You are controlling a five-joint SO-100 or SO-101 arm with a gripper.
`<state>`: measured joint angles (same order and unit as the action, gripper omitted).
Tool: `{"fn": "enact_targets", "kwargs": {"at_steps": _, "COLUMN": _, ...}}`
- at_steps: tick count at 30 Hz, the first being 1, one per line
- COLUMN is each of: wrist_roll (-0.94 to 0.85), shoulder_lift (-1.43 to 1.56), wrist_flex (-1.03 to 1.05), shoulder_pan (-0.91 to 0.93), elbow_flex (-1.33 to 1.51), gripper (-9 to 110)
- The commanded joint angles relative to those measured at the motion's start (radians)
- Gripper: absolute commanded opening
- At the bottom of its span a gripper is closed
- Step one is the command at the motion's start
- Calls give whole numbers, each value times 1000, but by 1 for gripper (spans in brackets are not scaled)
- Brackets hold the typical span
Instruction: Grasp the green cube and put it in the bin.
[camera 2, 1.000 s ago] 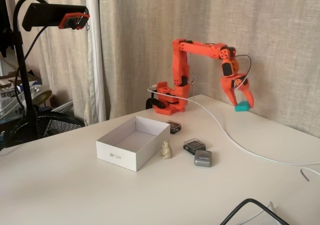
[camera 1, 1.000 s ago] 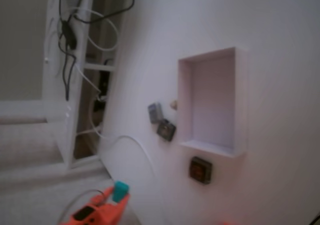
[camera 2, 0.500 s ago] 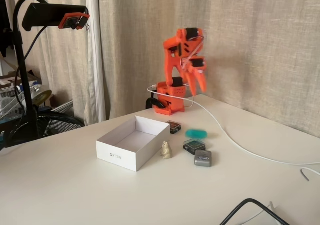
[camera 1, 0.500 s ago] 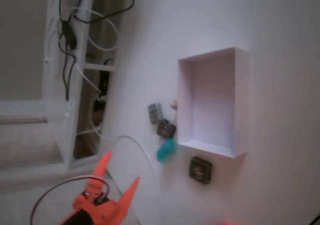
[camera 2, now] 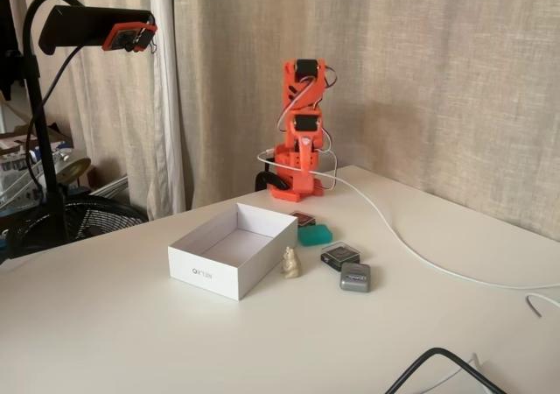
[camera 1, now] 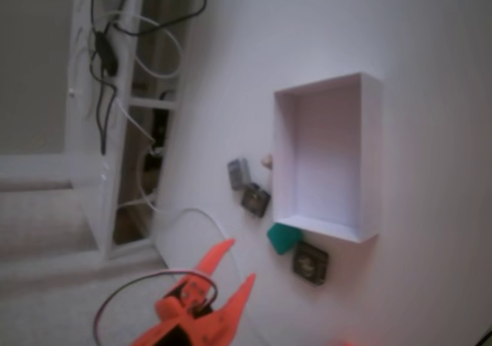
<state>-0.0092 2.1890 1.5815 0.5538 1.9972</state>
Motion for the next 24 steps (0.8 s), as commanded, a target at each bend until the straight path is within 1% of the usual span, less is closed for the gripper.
{"fn": "enact_targets", "kwargs": {"at_steps": 1, "wrist_roll": 3, "shoulder_lift": -11, "wrist_flex": -120, "shoulder_pan": -9, "elbow_flex": 57, "gripper": 20}}
{"fn": "enact_targets", "kwargs": {"at_steps": 3, "wrist_roll": 0, "shoulder_lift": -37, "wrist_flex": -216, "shoulder_pan": -12, "elbow_flex": 81, "gripper": 20}}
{"fn": "enact_targets", "kwargs": {"at_steps": 6, "wrist_roll": 0, "shoulder_lift": -100, "wrist_flex": -307, "shoulder_pan": -5, "elbow_flex": 84, "gripper": 20}}
{"fn": "enact_targets", "kwargs": {"at_steps": 14, "wrist_roll": 25, "shoulder_lift": -213, "wrist_flex": -288, "shoulder_pan": 20, "elbow_flex": 137, "gripper": 20}}
{"fn": "enact_targets", "kwargs": {"at_steps": 15, "wrist_roll": 23, "shoulder_lift": -213, "wrist_flex": -299, "shoulder_pan": 21, "elbow_flex": 152, "gripper": 22}}
{"fn": "enact_targets", "kwargs": {"at_steps": 16, "wrist_roll": 21, "shoulder_lift": -218, "wrist_flex": -316, "shoulder_pan": 12, "elbow_flex": 166, "gripper": 29}}
{"fn": "enact_targets", "kwargs": {"at_steps": 17, "wrist_roll": 21, "shoulder_lift": -229, "wrist_flex": -325, "shoulder_pan": 5, "elbow_flex": 173, "gripper": 43}}
{"fn": "enact_targets", "kwargs": {"at_steps": 18, "wrist_roll": 23, "shoulder_lift": -245, "wrist_flex": -345, "shoulder_pan": -8, "elbow_flex": 179, "gripper": 51}}
{"fn": "enact_targets", "kwargs": {"at_steps": 24, "wrist_roll": 55, "shoulder_lift": -342, "wrist_flex": -471, "shoulder_pan": -100, "elbow_flex": 189, "gripper": 51}}
